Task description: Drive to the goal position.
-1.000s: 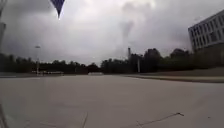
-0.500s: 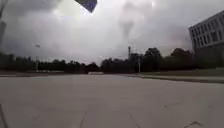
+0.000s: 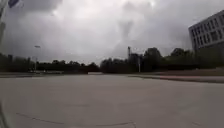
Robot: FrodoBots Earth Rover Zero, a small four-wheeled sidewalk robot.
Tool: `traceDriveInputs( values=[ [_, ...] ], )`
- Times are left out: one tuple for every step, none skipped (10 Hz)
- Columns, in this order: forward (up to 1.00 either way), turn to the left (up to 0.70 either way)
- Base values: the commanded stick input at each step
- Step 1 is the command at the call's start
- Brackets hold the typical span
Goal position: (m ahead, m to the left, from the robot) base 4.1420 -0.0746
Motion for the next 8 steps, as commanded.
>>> traceDriveInputs(
  values=[
    [0.7,0.0],
    [0.7,0.0],
    [0.7,0.0],
    [0.7,0.0],
    [0.7,0.0],
    [0.7,0.0],
    [0.7,0.0],
    [0.7,0.0]
  ],
)
